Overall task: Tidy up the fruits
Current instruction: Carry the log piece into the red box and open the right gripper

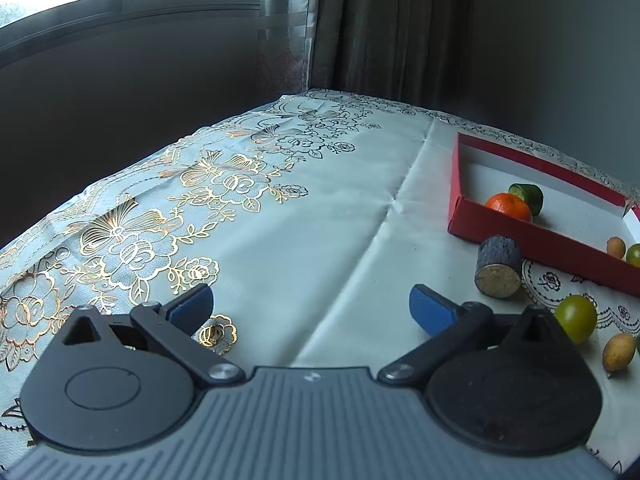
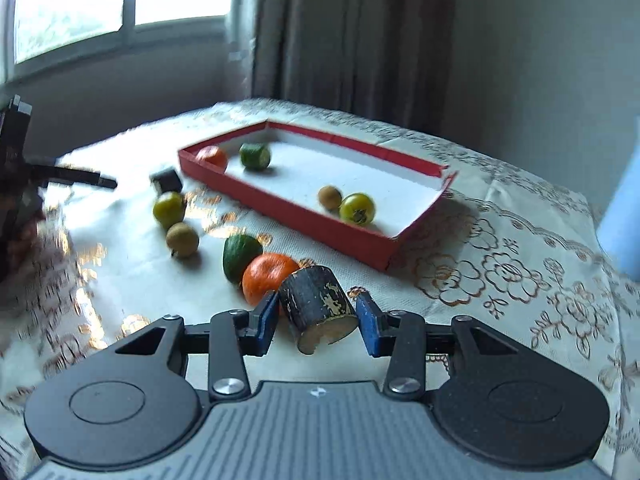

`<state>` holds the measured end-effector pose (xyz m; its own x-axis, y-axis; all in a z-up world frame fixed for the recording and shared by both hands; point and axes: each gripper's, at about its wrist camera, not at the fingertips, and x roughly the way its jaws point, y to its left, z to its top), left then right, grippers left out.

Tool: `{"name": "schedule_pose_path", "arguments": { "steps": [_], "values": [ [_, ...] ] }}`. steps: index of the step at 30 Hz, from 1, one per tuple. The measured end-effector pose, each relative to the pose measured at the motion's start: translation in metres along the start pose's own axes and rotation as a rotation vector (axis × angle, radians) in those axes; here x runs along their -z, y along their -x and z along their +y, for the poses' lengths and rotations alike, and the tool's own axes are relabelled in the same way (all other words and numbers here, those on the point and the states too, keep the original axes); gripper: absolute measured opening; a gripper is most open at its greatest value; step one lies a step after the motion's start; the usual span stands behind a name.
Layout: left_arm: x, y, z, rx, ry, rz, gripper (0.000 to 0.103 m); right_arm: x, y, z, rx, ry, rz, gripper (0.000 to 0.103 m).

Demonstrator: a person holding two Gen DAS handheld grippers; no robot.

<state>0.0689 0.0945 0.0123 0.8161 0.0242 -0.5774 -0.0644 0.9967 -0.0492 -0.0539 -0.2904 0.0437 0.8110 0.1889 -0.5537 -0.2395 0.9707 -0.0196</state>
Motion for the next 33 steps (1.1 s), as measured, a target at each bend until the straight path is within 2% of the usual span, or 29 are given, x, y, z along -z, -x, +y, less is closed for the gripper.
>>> {"name": "schedule_pose_path", "arguments": {
  "steps": [5, 8, 22, 27, 33],
  "values": [
    [0.0, 0.0, 0.001, -0.007, 0.002, -0.001, 0.103, -0.01, 0.009, 0.001, 0.004, -0.127, -0.05, 0.042],
    [0.0, 0.0, 0.0, -0.014, 0.001, -0.001, 0.103, -0.022, 0.001, 0.008, 0.016, -0.16, -0.065, 0.042],
    [0.0, 0.0, 0.0, -0.007, 0.002, -0.003, 0.103, -0.099, -0.131, 0.045, 0.078, -0.146, 0.023, 0.042],
    [0.0, 0.0, 0.001, 0.003, 0.005, -0.001, 0.103, -0.107, -0.16, 0.048, 0.118, -0.129, 0.064, 0.042],
    [0.0, 0.0, 0.001, 0.012, 0.008, -0.003, 0.103, -0.104, -0.172, 0.049, 0.157, -0.109, 0.087, 0.042]
  ]
}}
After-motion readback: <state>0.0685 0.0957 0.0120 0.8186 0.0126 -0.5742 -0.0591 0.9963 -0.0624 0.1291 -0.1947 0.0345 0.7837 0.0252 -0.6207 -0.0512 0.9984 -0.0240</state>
